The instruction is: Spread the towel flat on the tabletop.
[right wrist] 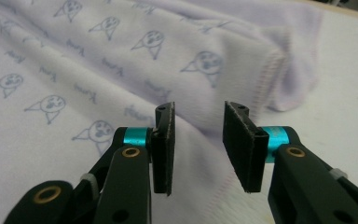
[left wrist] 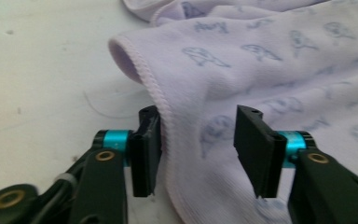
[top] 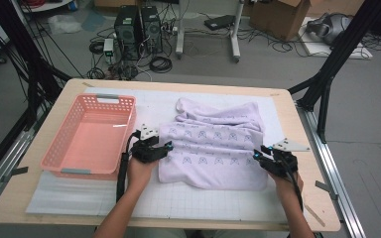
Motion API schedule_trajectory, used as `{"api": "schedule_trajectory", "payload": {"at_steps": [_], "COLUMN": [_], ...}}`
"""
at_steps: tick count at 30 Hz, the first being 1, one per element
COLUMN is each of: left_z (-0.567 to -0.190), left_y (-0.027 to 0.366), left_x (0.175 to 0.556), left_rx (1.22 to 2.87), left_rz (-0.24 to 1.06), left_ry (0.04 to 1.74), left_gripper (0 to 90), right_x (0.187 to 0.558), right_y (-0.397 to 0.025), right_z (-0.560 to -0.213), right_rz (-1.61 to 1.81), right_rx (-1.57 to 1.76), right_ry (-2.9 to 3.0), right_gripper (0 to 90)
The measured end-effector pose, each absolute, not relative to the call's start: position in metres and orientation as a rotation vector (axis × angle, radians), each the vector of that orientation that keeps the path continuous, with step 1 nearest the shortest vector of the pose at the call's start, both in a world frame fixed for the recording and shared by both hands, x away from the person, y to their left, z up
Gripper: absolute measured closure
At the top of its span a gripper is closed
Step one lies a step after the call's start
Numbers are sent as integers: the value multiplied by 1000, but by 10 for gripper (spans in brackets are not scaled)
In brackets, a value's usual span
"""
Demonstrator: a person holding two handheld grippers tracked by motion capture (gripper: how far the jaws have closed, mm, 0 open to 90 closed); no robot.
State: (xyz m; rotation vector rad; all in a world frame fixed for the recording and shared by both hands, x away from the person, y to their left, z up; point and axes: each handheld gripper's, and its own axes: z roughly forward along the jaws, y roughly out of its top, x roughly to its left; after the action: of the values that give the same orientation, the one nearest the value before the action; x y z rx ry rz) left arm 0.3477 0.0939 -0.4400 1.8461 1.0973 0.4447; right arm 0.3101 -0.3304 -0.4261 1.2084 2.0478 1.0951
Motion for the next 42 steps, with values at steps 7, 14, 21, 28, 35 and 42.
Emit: {"api": "schedule_trajectory", "payload": {"at_steps": [7,14,21,28,35,42], "left_z": [-443,-446,-440,-448,-446,-445], "left_y": [96,103,113,100,107,117], "left_x": [322,309,291,288,292,286], "left_rx": [1913,1932,1926,2068,2008,1935], "left_rz": [386,318,276,335,447,431], "left_ry": [1025,1029,972,916,974,998], "left_gripper": [441,429,493,848,848,605], "right_x": [291,271,267,270,269,266], "right_y": [-365,-371,-357,-366,-366,-368], "right_z": [-431,-427,-437,-445,-440,-442], "right_rz": [1068,1233,1125,1096,1068,1084], "right_rx": [1250,1242,1165,1232,1256,1279], "right_ry": [2133,2189,2351,2334,2245,2219], "right_gripper": [637,588,652,836,830,698]}}
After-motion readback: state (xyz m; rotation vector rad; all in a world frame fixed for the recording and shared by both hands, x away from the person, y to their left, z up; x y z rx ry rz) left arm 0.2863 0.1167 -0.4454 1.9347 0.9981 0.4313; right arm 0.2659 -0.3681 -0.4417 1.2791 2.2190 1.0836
